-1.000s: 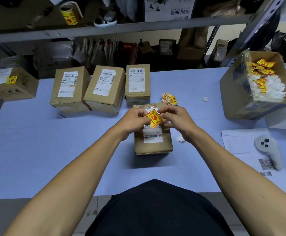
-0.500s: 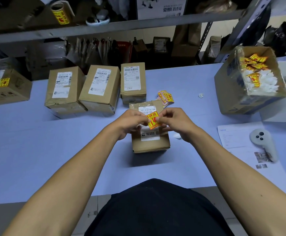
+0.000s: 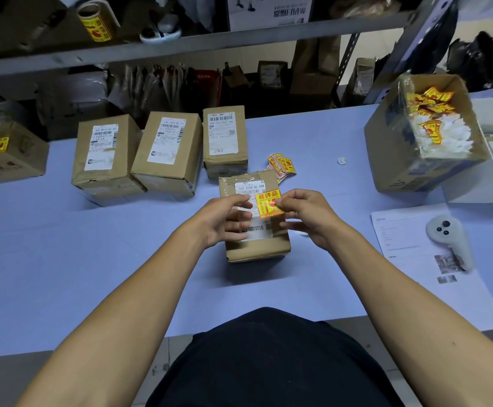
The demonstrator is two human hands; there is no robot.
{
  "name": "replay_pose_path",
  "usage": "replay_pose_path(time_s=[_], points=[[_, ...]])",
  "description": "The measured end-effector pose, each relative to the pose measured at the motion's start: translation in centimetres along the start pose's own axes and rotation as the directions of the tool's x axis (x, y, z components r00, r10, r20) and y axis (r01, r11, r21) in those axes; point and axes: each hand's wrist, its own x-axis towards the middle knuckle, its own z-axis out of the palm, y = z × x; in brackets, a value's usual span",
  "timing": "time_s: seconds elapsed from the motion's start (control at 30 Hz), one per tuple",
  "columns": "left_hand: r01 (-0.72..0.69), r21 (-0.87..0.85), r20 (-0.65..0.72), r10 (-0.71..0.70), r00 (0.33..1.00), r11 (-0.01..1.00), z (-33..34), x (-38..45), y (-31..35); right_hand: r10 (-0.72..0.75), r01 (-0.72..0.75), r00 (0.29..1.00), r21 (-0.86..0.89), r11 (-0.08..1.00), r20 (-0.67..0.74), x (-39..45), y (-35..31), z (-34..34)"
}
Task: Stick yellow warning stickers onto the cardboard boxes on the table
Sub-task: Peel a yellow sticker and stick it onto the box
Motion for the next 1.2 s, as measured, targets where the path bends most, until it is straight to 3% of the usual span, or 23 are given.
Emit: replay_pose_path(time_s=[0.27, 0.53, 0.67, 0.9, 1.2], points=[[-0.054, 0.048, -0.040, 0.056, 0.998, 0.997, 1.6, 0.1, -0.7, 0.040, -0.039, 0.999, -0.065, 0.997, 0.013, -0.6, 1.1, -0.2], [-0.030, 0.103, -0.046, 0.035, 0.998, 0.994, 2.2, 0.2, -1.6, -0.028, 0.022, 0.999, -0.263, 0.965, -0.020, -1.5, 1.9, -0.9], [-0.028, 0.199, -0.067, 0.042, 0.997, 0.980, 2.5, 0.3, -1.9, -0.017, 0.009, 1.000, -0.297, 0.955, -0.024, -1.8, 2.5, -1.1], [-0.096, 0.420, -0.061, 0.133, 0.989, 0.902, 3.0, 0.2, -3.0, -0.047, 0.012, 0.996, -0.432, 0.902, -0.072, -1.9, 4.1, -1.3], [-0.208, 0.661, -0.060, 0.327, 0.943, 0.721, 3.2, 0.6, -3.6, -0.094, 0.003, 0.985, -0.532, 0.846, -0.144, -1.7, 4.7, -1.4]])
